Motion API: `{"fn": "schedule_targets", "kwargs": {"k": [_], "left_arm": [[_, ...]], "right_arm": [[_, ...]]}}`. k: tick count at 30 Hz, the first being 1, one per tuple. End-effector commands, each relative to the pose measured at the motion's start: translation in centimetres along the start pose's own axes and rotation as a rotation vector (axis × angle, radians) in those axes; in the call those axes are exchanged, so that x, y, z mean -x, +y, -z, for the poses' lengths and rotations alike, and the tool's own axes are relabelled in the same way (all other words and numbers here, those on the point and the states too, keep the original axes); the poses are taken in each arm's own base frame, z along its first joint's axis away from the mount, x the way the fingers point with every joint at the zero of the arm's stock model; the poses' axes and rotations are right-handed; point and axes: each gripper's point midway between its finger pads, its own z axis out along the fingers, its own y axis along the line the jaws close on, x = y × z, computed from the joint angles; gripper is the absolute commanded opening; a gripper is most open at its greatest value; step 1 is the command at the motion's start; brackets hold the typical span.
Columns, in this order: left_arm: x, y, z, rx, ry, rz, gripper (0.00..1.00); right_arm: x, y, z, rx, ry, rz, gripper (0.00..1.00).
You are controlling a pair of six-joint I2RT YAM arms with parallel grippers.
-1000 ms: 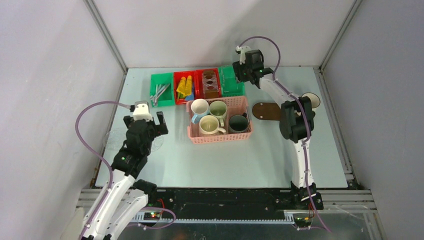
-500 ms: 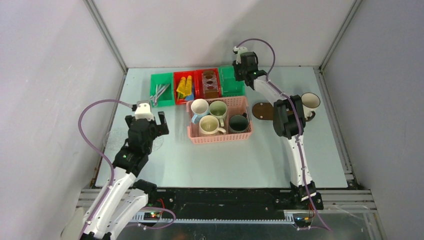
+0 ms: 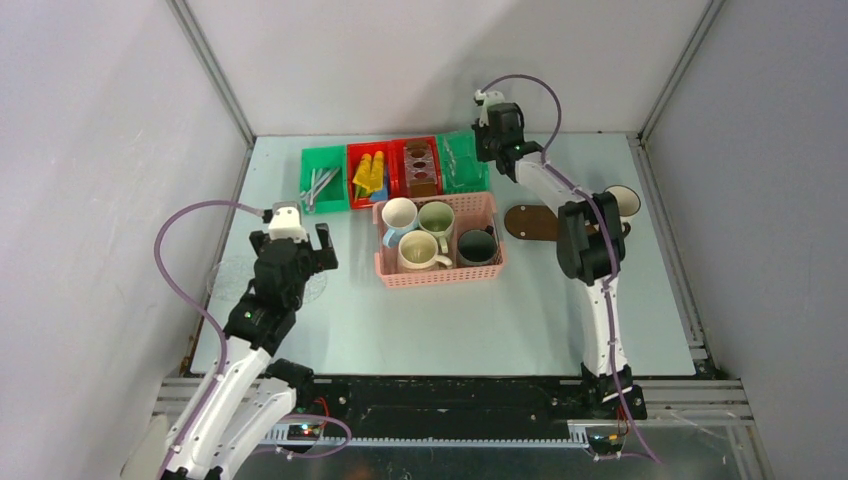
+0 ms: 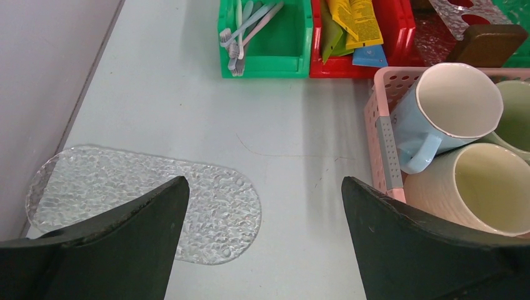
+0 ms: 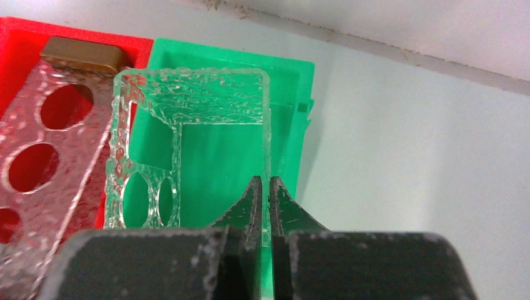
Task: Prepare toiletry sets of a toothbrush and toothpaste on the tray
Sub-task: Pick up the toothpaste holder from the storage box.
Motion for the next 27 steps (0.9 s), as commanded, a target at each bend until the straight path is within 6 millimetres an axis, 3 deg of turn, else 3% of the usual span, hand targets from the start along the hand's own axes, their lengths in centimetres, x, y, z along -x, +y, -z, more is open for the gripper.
{"fn": "schedule_targets", "kwargs": {"k": [1,6,13,20,27], "left_arm": [[0.9,-0.7,0.3,-0.038,-0.039,0.022,1.0],[1.4,-1.0,0.7,-0.065,-0.065,0.026,1.0],[3.6,-2.5,1.6,-0.157,-0.12,0.052,1.0],[9.2,-4.8,3.6,-0.291,-0.213,0.131,1.0],[15.0,-9.2,6.3,-0.541,-0.309,0.276,1.0]], "right_arm": [[11.2,0.9,7.0,0.016,-0.279,-0.033,0.0],[13.7,0.8,11.6,0.029,-0.346,-0.06,0.0],[14.4,1.9,17.2,0.129,-0.413,-0.168,0.0],[14.5,3.6,23.6,0.25,-0.478,-0.264,0.0],[14.5,6.0,29.1,0.425,-0.522,-0.364,0.0]]}}
